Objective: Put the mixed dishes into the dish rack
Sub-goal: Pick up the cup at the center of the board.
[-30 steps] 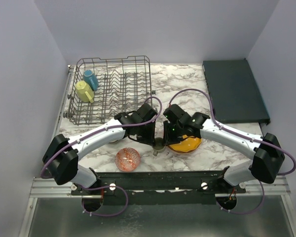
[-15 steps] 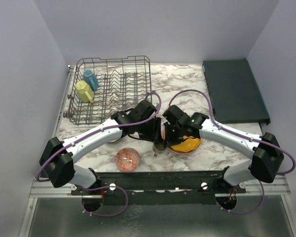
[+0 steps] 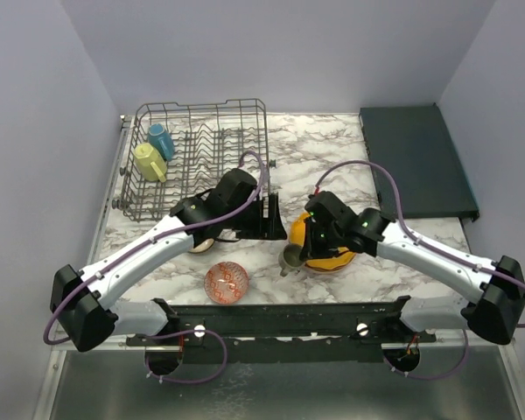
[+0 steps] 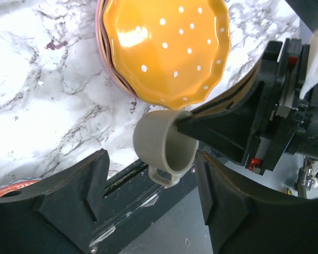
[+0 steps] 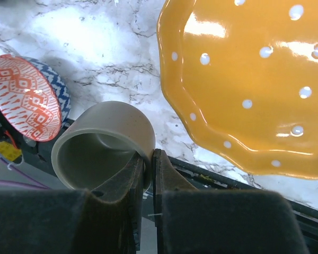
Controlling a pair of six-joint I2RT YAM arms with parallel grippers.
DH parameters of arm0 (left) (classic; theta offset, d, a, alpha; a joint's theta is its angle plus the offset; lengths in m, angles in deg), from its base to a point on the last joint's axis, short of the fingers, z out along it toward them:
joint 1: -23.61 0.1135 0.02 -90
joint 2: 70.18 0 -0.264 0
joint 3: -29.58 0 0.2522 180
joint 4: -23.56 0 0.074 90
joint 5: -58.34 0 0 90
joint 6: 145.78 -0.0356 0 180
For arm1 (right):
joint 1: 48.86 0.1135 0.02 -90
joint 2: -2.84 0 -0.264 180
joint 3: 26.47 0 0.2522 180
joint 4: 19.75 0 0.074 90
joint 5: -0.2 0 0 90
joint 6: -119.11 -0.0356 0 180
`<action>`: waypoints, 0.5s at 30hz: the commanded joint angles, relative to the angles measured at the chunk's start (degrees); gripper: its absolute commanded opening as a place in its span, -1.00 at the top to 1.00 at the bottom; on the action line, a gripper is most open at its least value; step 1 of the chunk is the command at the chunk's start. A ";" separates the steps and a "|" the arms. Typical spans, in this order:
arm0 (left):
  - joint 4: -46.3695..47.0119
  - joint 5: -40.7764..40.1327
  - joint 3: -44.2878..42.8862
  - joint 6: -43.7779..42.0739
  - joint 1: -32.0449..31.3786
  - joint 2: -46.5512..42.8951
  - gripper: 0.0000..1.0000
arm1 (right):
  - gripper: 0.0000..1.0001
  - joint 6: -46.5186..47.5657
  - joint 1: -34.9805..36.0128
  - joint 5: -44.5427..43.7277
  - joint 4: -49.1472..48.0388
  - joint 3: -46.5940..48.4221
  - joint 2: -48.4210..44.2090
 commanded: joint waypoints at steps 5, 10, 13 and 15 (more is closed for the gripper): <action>5.66 7.54 0.66 1.99 4.64 -4.71 -0.56 | 0.99 -1.99 0.41 -2.19 -3.45 -3.03 -9.01; 11.02 14.50 3.87 6.15 8.35 -7.05 -0.60 | 0.99 -2.70 0.42 -3.13 -6.85 -4.47 -15.96; 15.17 18.61 6.00 8.77 10.20 -8.59 -0.63 | 0.99 -2.96 0.41 -3.40 -9.09 -4.59 -19.77; 18.04 21.43 7.25 11.09 11.26 -9.25 -0.65 | 0.99 -2.89 0.41 -3.09 -10.87 -4.50 -21.65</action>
